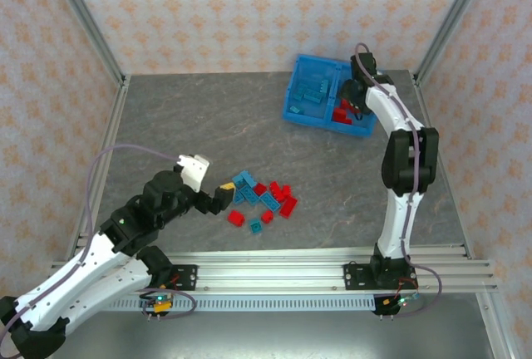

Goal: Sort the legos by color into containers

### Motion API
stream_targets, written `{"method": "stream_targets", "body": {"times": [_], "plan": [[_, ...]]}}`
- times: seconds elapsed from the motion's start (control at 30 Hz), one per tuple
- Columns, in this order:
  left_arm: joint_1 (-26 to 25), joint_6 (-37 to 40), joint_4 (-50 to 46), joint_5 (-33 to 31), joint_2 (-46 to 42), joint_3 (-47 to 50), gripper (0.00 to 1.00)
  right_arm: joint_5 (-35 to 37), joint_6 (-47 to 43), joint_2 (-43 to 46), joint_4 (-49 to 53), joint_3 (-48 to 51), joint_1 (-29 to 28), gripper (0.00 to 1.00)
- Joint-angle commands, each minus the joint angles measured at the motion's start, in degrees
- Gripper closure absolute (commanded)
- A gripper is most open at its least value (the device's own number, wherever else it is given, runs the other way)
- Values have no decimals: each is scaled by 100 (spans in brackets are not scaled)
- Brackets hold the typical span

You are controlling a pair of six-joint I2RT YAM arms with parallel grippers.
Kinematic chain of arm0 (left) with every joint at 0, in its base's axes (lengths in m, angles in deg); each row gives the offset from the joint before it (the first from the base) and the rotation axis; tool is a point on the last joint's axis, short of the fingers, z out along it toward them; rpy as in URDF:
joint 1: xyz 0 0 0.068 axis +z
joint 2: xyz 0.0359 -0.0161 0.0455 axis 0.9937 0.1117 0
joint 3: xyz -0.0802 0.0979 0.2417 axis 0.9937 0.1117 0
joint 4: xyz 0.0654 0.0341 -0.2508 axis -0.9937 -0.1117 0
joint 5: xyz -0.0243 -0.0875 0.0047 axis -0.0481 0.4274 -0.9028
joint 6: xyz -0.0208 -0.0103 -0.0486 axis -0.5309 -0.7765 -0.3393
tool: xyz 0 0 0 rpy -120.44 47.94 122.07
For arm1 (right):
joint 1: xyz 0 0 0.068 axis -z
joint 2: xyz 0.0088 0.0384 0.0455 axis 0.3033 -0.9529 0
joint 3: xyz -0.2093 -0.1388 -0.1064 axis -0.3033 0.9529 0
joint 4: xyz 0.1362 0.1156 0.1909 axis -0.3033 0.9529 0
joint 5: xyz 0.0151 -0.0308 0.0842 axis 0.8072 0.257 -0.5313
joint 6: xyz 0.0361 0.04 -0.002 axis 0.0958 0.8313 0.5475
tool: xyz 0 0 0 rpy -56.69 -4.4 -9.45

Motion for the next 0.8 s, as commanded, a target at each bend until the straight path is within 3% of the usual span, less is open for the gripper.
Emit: {"method": "stream_targets", "body": {"times": [0.0, 0.17, 0.33, 0.47, 0.63, 0.77], "plan": [[-32, 774, -168, 728, 185, -236, 0, -326, -117, 1037, -17, 862, -8, 30], [-41, 2455, -874, 1795, 437, -475, 0, -827, 17, 2545, -227, 2536, -295, 31], [-62, 3956, -1495, 2738, 450, -515, 0, -1649, 51, 3789, 63, 3813, -1083, 30], [-70, 4272, -1492, 2910, 397, -430, 0, -2217, 491, 4128, 253, 4668, -1883, 29], [-85, 4326, -1287, 3079, 473, -294, 0, -1519, 1397, 4193, -37, 5291, -3135, 24], [-93, 4228, -1259, 3220, 532, -289, 0, -1517, 1825, 4090, -508, 5639, -3436, 17]]}}
